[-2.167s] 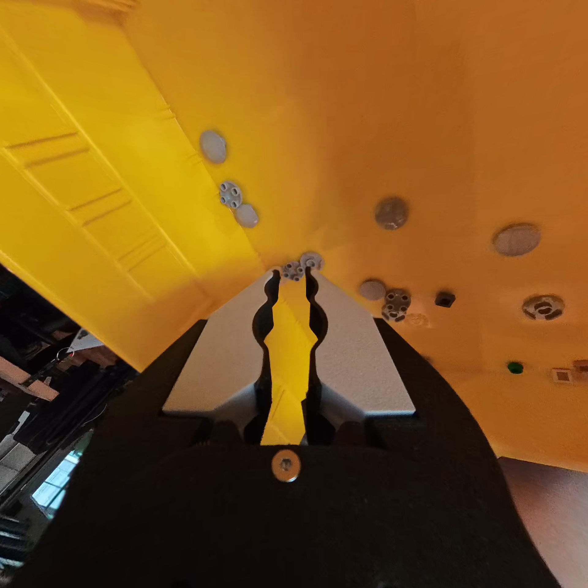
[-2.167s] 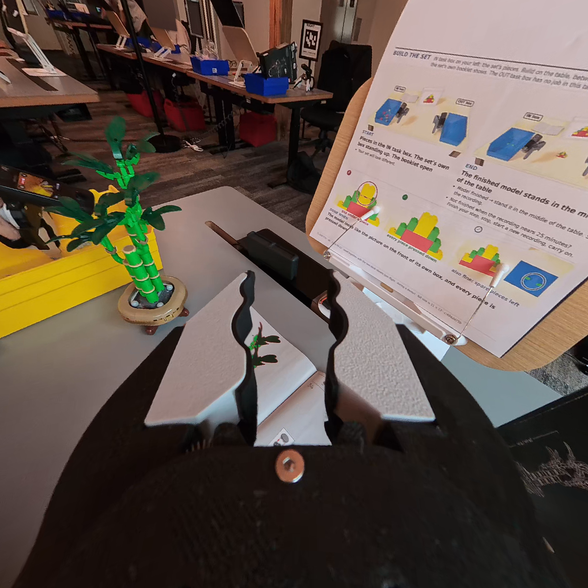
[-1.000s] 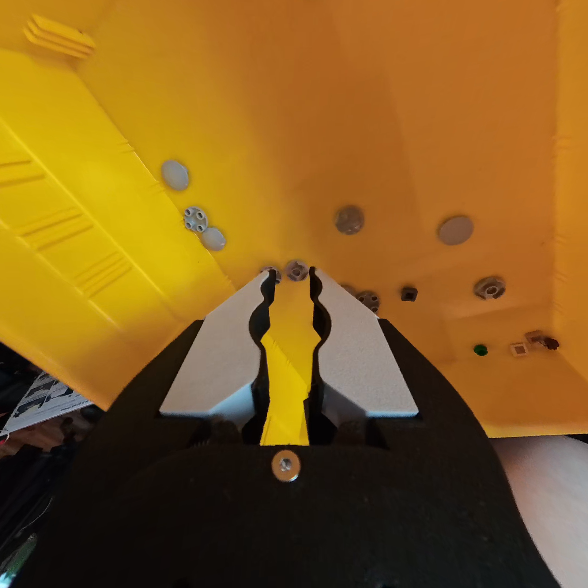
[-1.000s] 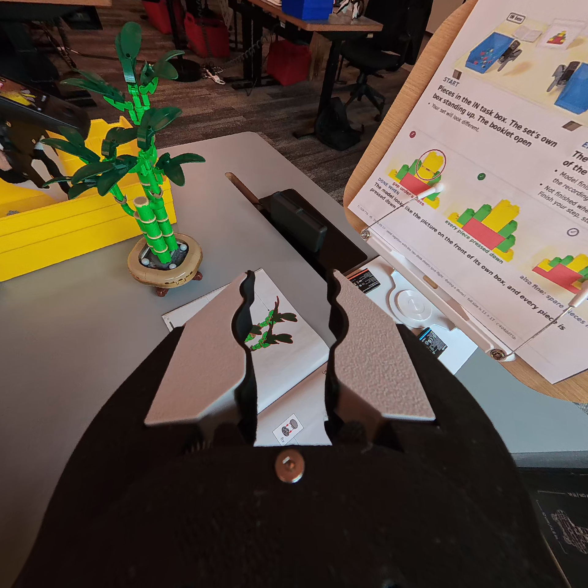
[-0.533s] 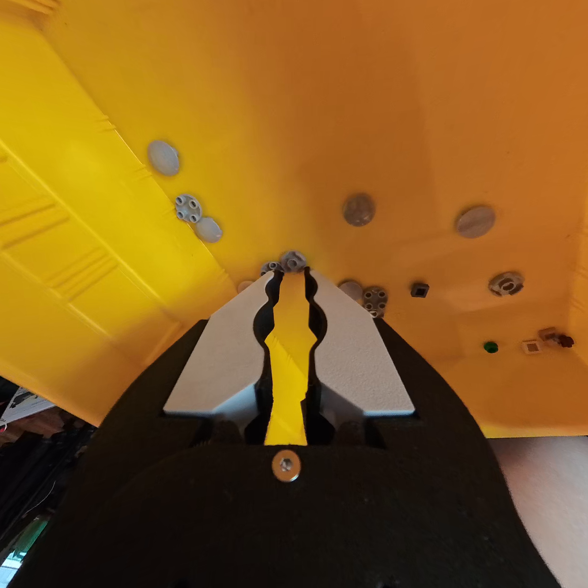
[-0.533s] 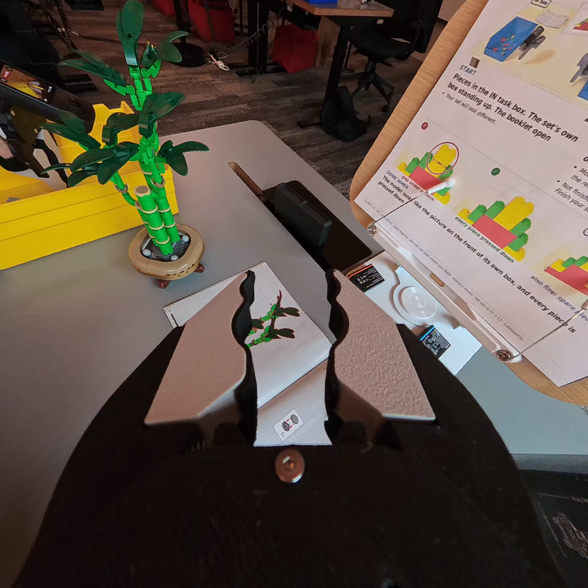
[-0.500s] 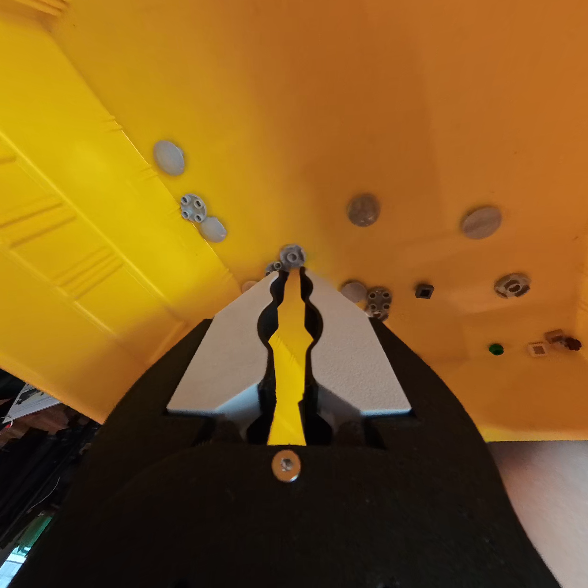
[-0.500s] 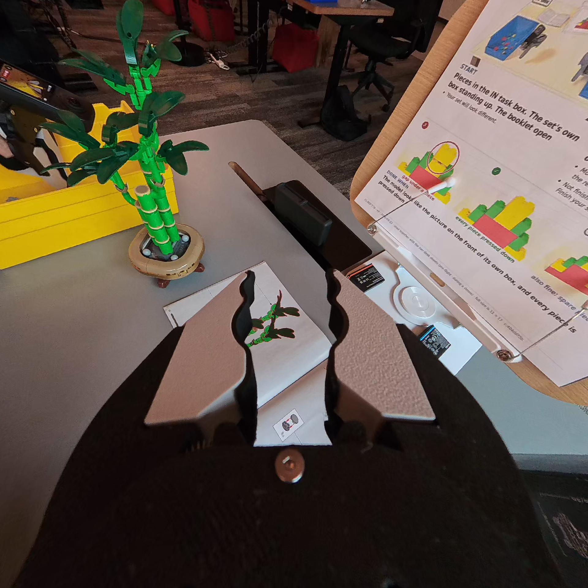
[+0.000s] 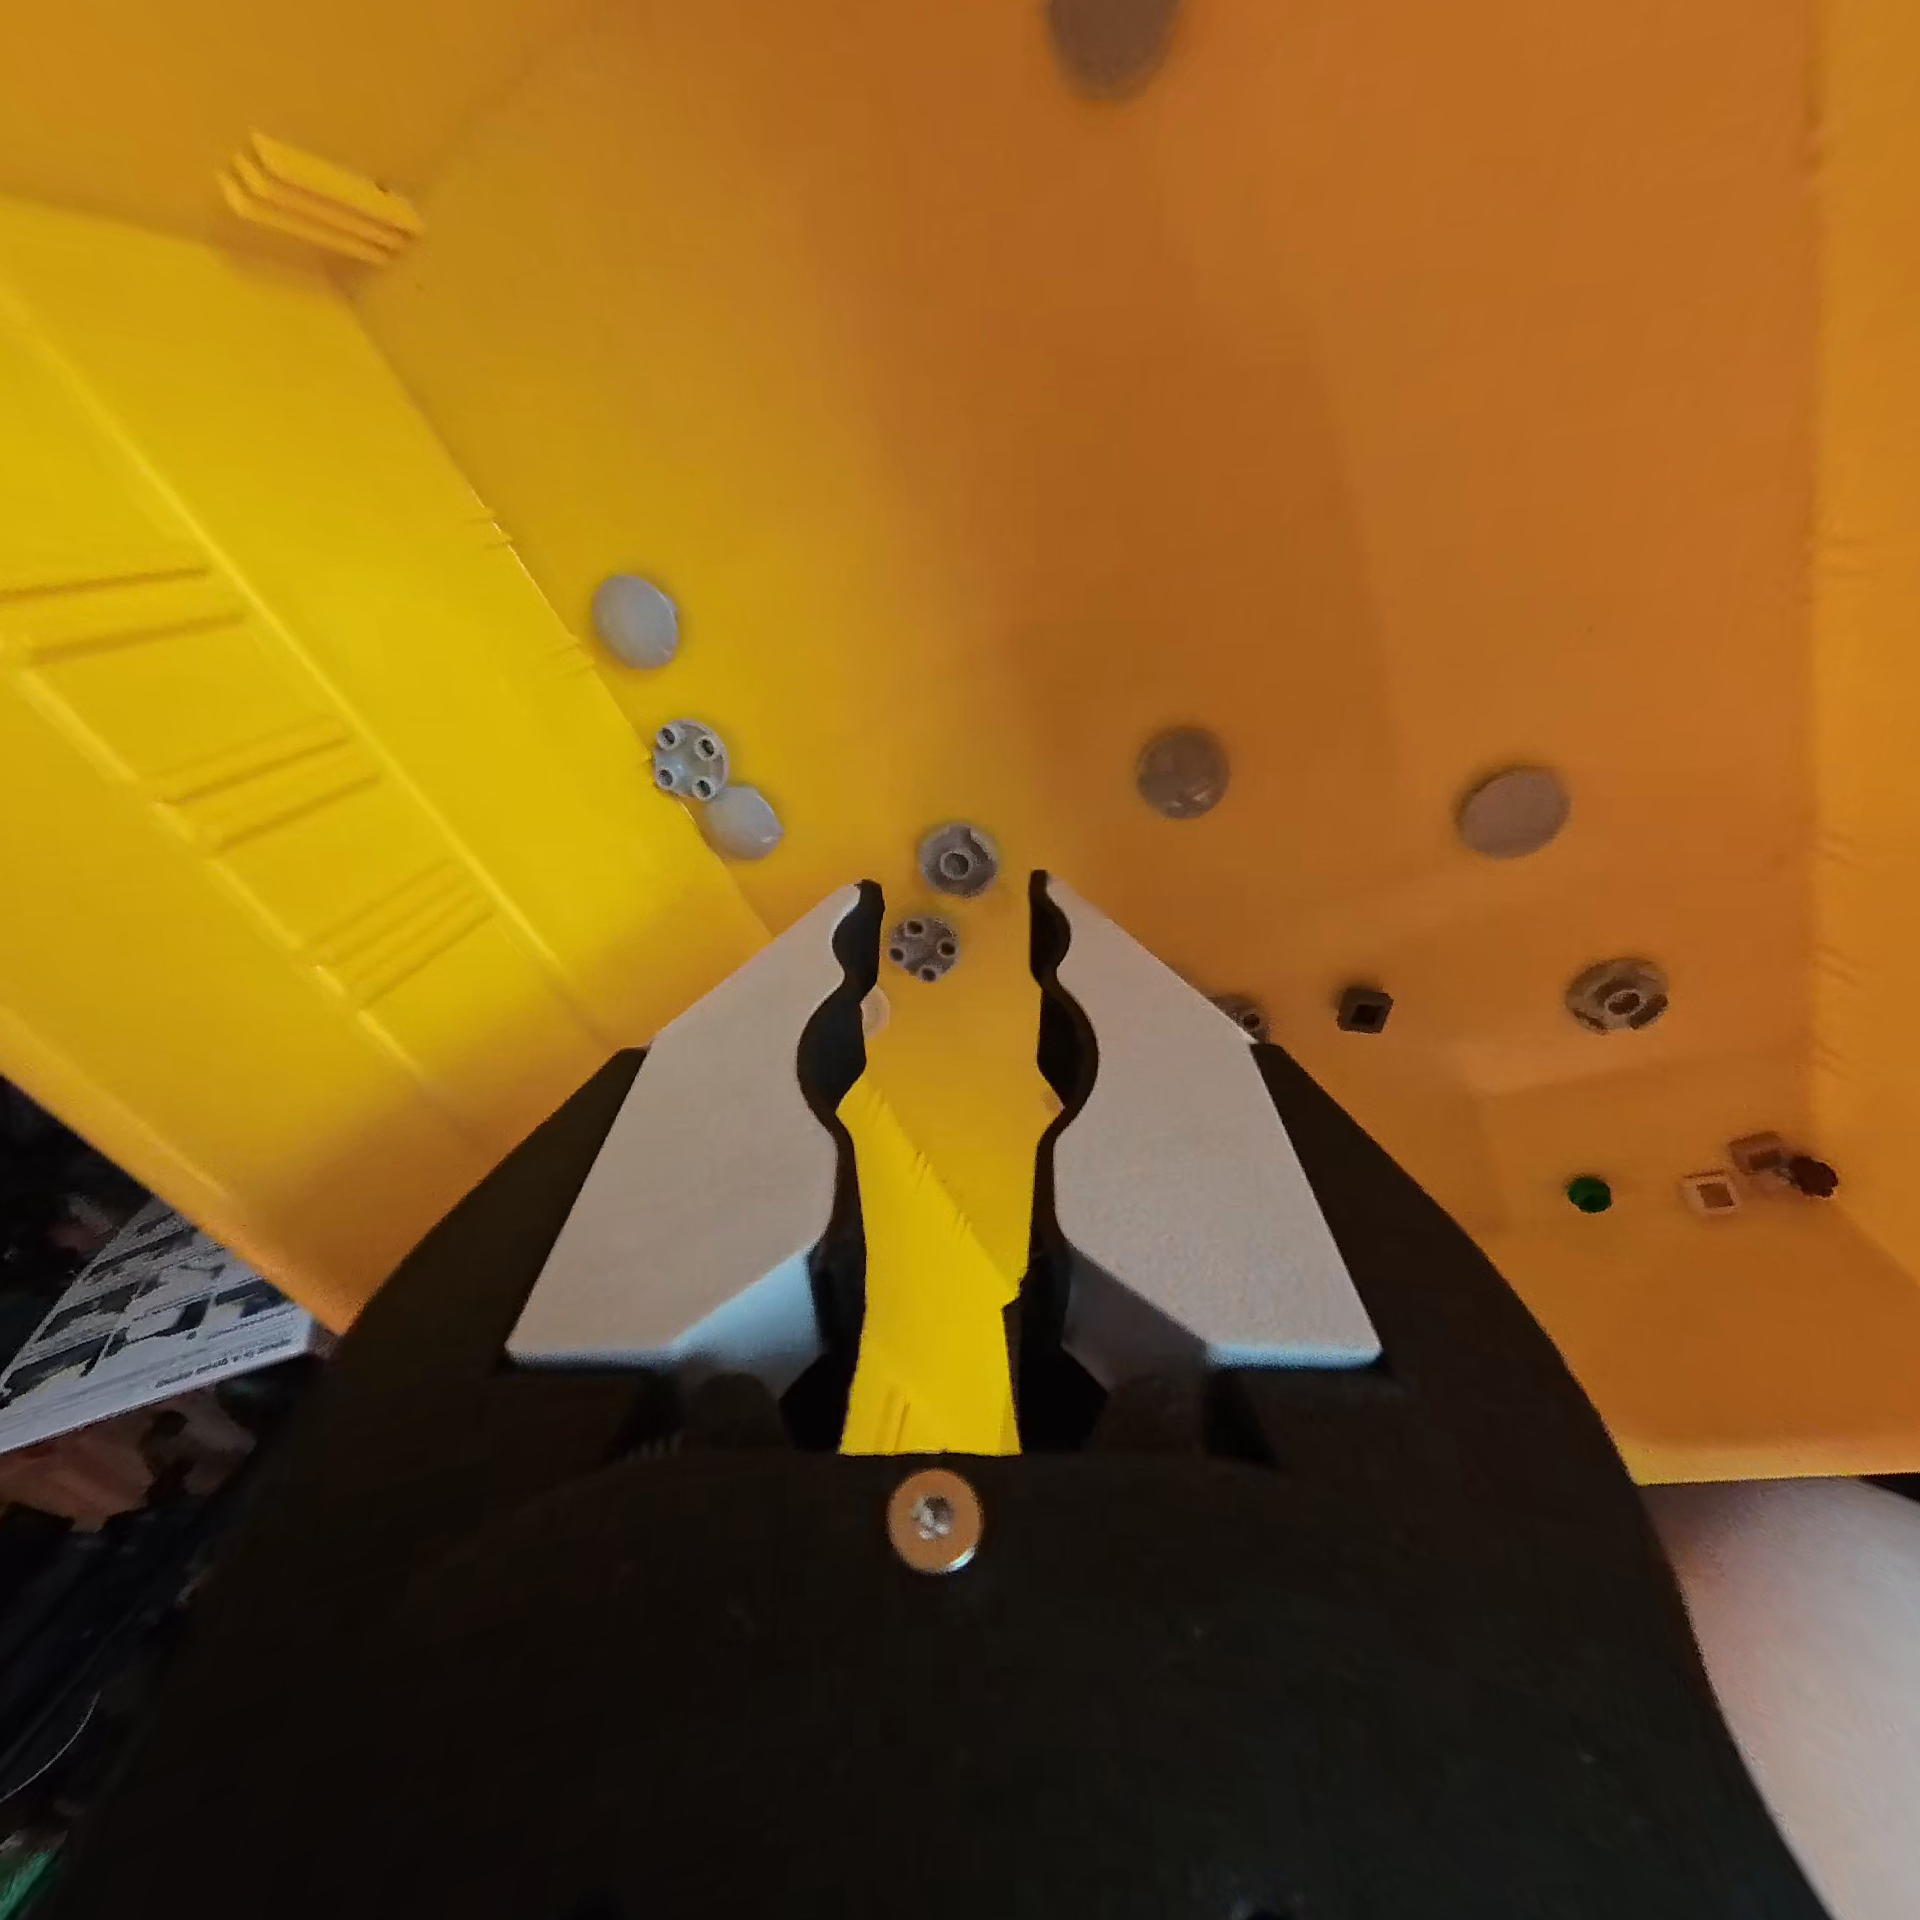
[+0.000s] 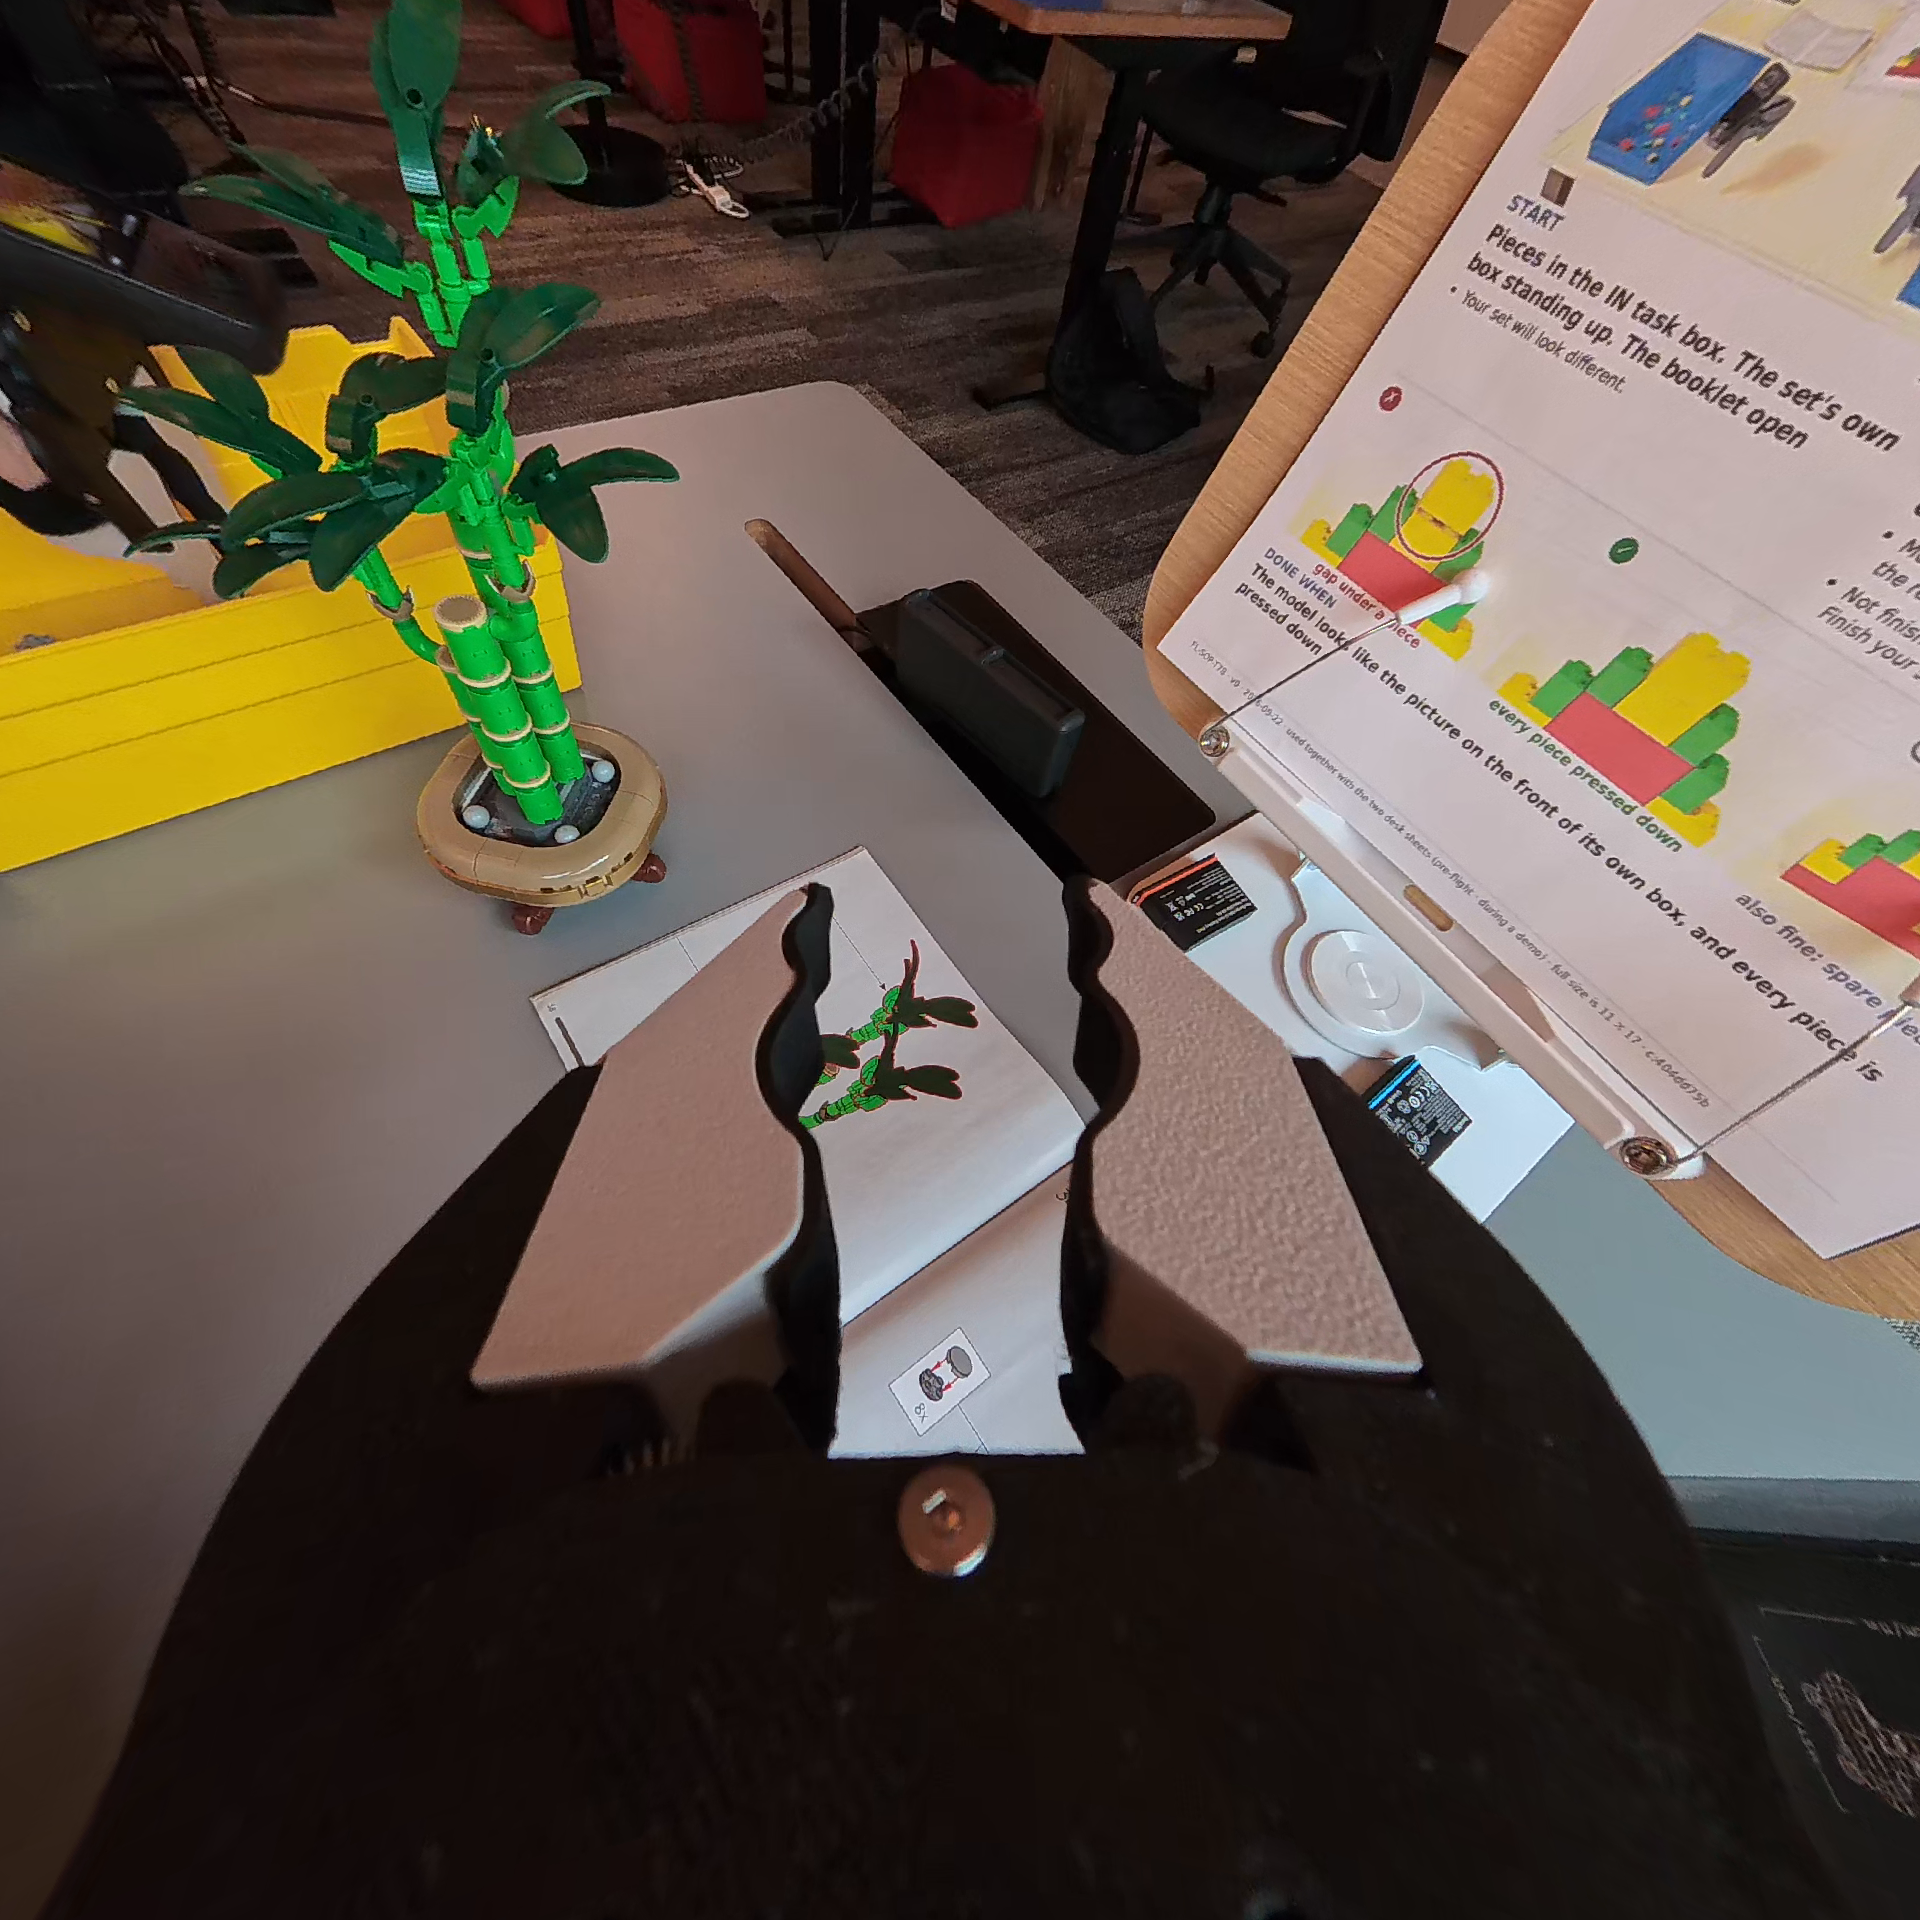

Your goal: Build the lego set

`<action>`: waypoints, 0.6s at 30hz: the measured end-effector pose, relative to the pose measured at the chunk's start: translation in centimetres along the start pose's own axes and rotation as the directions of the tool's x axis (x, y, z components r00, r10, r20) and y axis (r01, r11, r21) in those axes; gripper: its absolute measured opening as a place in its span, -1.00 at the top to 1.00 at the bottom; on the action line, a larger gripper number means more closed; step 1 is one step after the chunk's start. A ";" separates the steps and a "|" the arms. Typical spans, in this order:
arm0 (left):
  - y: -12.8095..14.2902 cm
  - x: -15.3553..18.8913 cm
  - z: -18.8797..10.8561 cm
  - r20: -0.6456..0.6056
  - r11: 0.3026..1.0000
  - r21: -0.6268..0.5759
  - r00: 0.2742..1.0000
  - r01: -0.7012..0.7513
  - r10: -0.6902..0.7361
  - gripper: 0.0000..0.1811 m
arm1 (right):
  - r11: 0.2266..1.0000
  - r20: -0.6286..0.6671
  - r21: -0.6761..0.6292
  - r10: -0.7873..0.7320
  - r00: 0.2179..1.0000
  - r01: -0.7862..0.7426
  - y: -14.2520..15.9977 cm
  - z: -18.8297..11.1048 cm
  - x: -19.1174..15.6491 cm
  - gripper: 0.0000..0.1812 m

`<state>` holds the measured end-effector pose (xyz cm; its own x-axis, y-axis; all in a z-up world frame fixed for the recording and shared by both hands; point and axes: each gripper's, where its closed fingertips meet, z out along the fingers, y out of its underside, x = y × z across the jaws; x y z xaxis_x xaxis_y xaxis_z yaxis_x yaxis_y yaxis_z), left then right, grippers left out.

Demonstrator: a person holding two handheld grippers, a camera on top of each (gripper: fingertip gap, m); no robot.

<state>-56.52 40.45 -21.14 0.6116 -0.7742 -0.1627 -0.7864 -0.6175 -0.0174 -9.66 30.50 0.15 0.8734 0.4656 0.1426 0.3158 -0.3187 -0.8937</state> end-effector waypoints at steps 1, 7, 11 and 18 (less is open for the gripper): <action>0.1 -0.1 0.1 0.006 1.000 -0.009 1.000 -0.004 0.005 0.69 | 1.000 0.000 -0.001 -0.001 1.000 0.001 0.0 0.0 0.0 0.50; -0.1 -0.1 0.9 -0.009 1.000 -0.023 1.000 0.001 -0.002 0.82 | 1.000 0.002 -0.003 -0.003 1.000 0.003 0.1 0.0 0.0 0.50; 0.1 -0.2 0.9 -0.015 1.000 -0.024 1.000 -0.001 0.001 0.90 | 1.000 0.001 -0.009 -0.004 1.000 0.004 0.2 0.1 0.0 0.50; -1.9 0.9 -3.4 -0.202 0.971 0.196 0.975 0.135 -0.095 1.00 | 1.000 -0.004 -0.021 -0.013 1.000 0.013 0.3 0.2 -0.1 0.50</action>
<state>-54.19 40.45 -17.92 0.6883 -0.7242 0.0428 -0.6982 -0.6773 -0.2319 -9.72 30.54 -0.22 0.8709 0.4661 0.1558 0.3346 -0.3302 -0.8826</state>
